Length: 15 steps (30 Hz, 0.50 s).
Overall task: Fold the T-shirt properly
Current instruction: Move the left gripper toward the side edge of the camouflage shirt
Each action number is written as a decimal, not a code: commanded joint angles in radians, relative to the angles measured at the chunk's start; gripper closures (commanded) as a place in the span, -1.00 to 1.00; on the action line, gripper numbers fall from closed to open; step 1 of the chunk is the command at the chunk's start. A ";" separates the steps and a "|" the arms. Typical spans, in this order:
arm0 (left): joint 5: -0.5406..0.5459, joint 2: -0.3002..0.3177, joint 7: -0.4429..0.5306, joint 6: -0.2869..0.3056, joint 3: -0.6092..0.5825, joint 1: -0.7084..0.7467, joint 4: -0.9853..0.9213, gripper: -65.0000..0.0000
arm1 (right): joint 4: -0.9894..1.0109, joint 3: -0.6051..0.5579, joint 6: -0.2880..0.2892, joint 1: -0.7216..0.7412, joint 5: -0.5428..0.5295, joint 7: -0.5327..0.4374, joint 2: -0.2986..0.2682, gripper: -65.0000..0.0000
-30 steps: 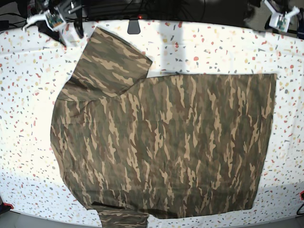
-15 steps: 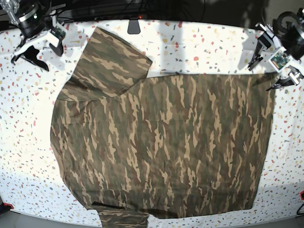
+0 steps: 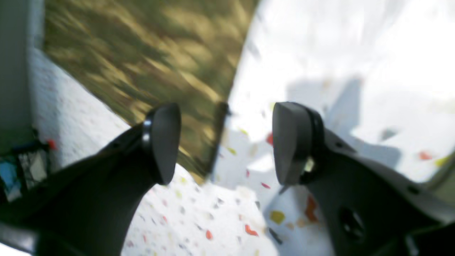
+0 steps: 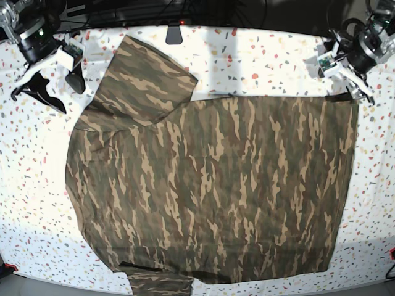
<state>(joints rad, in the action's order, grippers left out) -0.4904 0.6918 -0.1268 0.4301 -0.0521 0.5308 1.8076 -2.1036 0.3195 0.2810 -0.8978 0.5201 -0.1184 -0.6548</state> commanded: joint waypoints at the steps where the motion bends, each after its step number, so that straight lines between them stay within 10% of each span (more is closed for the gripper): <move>1: -0.014 0.013 0.022 -0.024 -0.003 -0.016 -0.013 -0.22 | -0.017 0.008 -0.019 -0.002 -0.003 -0.013 -0.004 -0.11; 15: -0.113 0.079 0.028 -0.153 -0.254 -0.201 -0.376 -0.22 | -0.017 0.008 -0.019 -0.002 -0.004 -0.013 0.015 -0.11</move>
<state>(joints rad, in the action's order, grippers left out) -0.5831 0.7574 0.0055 0.2054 -0.3019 0.3183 1.4574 -2.1036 0.3191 0.2810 -0.8951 0.5217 -0.1154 -0.6289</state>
